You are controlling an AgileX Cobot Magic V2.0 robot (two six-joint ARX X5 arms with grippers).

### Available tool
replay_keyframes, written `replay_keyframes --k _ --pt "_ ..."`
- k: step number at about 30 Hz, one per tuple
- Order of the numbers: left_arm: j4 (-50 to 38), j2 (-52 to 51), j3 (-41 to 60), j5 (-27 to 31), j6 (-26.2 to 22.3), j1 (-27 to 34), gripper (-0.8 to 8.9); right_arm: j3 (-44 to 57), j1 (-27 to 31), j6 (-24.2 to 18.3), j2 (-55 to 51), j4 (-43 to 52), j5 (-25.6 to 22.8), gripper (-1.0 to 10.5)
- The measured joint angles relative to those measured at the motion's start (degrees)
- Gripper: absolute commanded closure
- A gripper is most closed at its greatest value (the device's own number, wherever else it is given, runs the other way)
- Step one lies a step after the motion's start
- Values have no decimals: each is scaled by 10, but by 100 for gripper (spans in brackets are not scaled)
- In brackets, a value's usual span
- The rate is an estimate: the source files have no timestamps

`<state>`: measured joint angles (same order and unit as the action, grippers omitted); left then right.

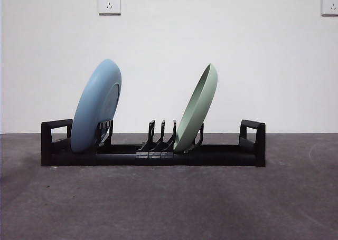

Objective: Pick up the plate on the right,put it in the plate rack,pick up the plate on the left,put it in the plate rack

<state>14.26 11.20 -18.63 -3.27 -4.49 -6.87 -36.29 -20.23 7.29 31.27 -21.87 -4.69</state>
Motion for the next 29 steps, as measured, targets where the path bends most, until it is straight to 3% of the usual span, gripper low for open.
replay_keyframes --k 9,29 --pt "-25 -74 131 1 0 16 817 0 0 0 0 0 0 946" --pt "-31 -109 173 1 0 19 817 0 0 0 0 0 0 946"
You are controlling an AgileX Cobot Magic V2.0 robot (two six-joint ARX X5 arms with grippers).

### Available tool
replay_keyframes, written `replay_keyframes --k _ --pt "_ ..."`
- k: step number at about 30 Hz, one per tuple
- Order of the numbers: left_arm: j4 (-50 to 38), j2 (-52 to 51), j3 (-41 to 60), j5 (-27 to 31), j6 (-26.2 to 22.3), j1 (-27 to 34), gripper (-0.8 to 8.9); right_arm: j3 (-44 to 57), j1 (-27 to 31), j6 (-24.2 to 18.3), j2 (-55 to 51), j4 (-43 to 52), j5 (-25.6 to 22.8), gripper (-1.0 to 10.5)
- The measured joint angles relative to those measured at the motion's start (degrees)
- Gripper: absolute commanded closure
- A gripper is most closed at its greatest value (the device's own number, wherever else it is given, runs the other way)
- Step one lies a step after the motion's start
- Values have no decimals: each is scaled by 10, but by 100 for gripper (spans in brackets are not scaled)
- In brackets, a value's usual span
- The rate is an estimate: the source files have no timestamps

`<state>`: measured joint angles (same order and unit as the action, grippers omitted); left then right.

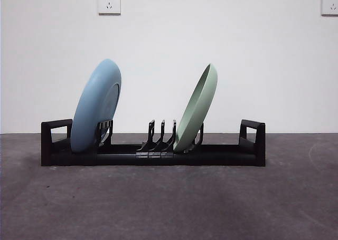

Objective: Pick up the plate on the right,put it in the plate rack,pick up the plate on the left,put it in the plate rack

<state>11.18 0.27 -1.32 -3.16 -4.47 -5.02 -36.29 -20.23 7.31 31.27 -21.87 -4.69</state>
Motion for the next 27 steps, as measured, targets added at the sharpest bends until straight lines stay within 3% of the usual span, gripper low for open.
replay_keyframes --k 20,27 --pt "0 0 0 0 0 0 817 0 0 -3 -3 -1 -2 946" --pt "0 0 0 0 0 0 817 17 30 -90 -52 -3 -8 946"
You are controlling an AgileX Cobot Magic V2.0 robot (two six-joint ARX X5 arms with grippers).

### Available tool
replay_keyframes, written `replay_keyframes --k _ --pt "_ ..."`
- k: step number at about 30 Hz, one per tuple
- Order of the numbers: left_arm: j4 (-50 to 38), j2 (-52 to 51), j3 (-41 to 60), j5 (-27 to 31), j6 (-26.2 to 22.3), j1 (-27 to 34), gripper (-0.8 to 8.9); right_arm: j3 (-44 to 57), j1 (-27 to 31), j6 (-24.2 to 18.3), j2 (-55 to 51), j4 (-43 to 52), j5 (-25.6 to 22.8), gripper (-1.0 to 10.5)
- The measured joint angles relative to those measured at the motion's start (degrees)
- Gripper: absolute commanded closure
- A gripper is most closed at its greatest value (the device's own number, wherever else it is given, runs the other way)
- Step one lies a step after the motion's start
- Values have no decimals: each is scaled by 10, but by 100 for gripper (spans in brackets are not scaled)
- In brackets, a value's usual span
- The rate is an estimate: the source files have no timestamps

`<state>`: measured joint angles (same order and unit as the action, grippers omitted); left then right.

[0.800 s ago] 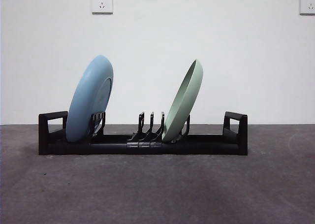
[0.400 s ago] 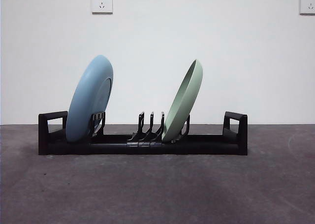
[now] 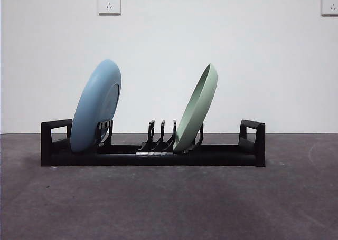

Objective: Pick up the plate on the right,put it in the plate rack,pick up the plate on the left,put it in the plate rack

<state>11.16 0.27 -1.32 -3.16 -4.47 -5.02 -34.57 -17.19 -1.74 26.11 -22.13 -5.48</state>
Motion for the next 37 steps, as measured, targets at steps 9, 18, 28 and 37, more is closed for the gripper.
replay_keyframes --k 9,18,28,37 --pt "0 0 0 0 0 0 817 173 125 -2 -143 90 110 946" --pt "0 0 0 0 0 0 817 304 139 36 -219 112 111 946" --pt "0 0 0 0 0 0 817 333 139 52 -259 119 113 946" --pt "0 0 0 0 0 0 817 333 139 65 -258 119 113 946"
